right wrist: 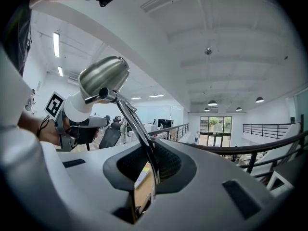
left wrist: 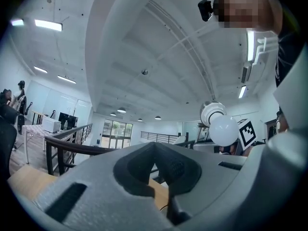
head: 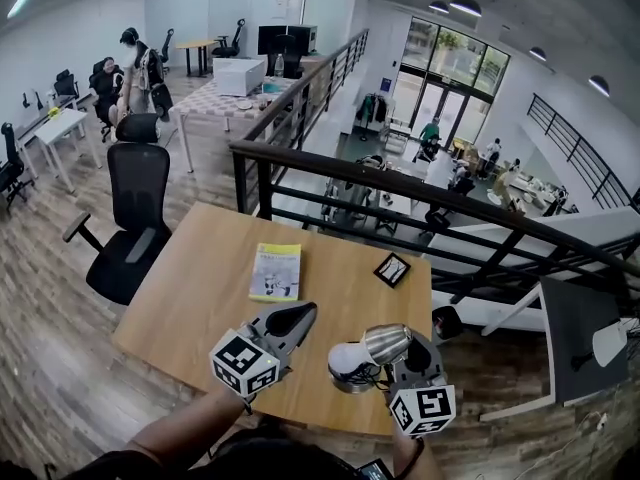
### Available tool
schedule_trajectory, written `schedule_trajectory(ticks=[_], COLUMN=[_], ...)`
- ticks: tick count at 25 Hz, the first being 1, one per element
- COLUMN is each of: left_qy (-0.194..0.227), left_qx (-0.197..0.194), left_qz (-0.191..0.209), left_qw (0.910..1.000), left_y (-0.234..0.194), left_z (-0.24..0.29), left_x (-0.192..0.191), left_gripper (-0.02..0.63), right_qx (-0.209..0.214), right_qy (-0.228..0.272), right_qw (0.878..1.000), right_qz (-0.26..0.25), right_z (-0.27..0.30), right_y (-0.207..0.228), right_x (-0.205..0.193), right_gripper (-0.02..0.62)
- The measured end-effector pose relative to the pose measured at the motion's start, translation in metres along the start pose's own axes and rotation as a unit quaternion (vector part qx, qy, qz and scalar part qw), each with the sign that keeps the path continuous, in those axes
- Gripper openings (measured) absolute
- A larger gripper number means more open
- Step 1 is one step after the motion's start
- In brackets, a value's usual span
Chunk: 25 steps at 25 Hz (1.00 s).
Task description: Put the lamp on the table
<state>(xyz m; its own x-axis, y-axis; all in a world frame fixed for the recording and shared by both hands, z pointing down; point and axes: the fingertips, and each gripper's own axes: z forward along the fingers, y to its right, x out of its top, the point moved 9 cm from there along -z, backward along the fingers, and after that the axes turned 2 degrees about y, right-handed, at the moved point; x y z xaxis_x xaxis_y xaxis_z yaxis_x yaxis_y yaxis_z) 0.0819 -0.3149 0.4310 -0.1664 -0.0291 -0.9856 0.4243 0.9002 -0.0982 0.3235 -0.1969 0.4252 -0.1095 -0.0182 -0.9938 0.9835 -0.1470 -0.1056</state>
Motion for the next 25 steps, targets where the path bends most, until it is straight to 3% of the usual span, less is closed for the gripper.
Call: schedule_trajectory(ticks=[10,16,25], left_qy=[-0.009,-0.015,-0.023], left_qx=[-0.055,-0.065,-0.054], left_qz=[0.004,-0.004,-0.005], left_qw=[0.9984,0.9978,0.9983], left_y=[-0.061,-0.084,-0.104], left_z=[0.004,0.005,0.023], left_x=[0.008,-0.002,-0.023], left_gripper=[0.008,0.008,0.008], right_qx=[-0.050,-0.053,-0.036], right_qy=[-0.003,-0.007,-0.018], right_qw=[0.999,0.999,0.999], right_qz=[0.001,0.004,0.008], right_z=[0.043,0.067,0.098], right_y=[-0.029,-0.046,-0.037], right_x=[0.004,-0.002,-0.026], right_gripper=[0.043,0.043,0.043])
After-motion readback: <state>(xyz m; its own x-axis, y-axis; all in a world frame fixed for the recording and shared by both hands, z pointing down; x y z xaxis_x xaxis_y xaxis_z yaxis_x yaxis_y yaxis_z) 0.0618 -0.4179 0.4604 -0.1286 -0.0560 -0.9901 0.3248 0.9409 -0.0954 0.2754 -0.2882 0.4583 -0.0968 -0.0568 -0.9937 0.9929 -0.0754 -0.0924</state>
